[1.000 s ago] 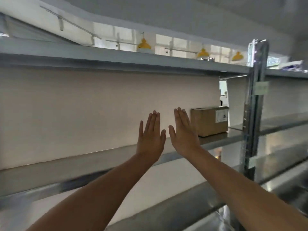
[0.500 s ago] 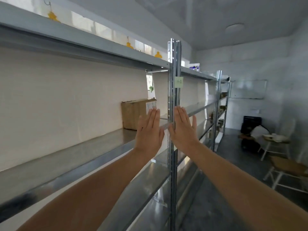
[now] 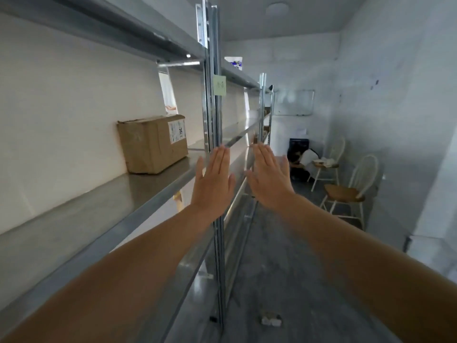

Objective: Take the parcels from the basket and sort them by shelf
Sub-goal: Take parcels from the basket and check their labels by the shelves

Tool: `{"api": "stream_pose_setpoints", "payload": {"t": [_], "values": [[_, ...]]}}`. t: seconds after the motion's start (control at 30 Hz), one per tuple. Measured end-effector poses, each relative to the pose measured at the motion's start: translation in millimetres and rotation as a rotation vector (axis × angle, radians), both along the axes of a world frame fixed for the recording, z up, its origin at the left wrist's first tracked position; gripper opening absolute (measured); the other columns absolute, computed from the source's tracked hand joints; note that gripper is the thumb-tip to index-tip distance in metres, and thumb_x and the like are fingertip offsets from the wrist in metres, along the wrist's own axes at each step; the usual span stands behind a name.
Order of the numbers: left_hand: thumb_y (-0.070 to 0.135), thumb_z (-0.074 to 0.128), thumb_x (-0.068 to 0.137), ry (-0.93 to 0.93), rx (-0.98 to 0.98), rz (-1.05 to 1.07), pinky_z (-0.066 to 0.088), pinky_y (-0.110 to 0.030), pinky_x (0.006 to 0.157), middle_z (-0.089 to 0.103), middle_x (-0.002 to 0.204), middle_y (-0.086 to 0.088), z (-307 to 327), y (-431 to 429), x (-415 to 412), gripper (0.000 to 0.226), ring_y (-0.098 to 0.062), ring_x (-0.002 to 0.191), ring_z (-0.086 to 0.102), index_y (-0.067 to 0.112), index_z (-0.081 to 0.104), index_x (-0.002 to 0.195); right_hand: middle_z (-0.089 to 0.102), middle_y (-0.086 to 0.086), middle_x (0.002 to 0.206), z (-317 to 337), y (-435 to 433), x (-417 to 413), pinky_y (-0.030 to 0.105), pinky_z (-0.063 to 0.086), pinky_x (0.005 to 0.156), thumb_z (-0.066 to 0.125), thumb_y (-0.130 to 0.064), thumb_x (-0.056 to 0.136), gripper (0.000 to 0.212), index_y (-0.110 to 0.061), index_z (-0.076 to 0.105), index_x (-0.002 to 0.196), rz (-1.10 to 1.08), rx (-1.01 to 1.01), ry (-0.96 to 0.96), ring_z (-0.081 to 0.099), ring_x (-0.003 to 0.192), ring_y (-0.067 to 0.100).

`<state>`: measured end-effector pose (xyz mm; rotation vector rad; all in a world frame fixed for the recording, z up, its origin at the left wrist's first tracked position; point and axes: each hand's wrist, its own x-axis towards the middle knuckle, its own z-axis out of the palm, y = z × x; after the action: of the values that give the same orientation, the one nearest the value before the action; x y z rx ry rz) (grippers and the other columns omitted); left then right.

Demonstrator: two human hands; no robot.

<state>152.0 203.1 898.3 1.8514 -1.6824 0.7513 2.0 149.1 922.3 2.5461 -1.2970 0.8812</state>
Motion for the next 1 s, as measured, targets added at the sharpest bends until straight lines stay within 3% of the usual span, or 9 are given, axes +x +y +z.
{"api": "stream_pose_setpoints", "payload": {"t": [0.17,0.43,1.0], "values": [[0.032,0.028,0.104,-0.003,0.054,-0.142,-0.001,-0.049,0.123,0.005,0.165,-0.005,-17,-27,-26,0.060,-0.018,0.152,0.001,0.011,0.007,0.157,-0.006,0.001,0.165,-17,-20,-36,0.052,-0.008,0.119,0.028,-0.042,0.103,0.068,-0.014,-0.004,0.157,-0.155,0.040,0.101,-0.009,0.151,0.015],[0.033,0.022,0.105,0.038,0.145,-0.236,-0.002,-0.049,0.122,-0.001,0.165,-0.002,-43,-74,-58,0.059,-0.015,0.152,-0.005,0.014,0.002,0.157,-0.006,0.001,0.165,-45,-74,-68,0.050,-0.011,0.118,0.025,-0.047,0.102,0.069,-0.014,-0.002,0.157,-0.257,0.128,0.107,-0.009,0.151,0.016],[0.031,0.027,0.106,0.097,0.190,-0.106,-0.001,-0.050,0.122,-0.001,0.165,-0.003,-69,-204,-114,0.060,-0.015,0.152,-0.005,0.012,0.002,0.157,-0.006,0.002,0.165,-73,-235,-137,0.053,-0.011,0.117,0.028,-0.042,0.103,0.068,-0.014,-0.002,0.157,-0.079,0.179,0.024,-0.010,0.151,0.016]]}}
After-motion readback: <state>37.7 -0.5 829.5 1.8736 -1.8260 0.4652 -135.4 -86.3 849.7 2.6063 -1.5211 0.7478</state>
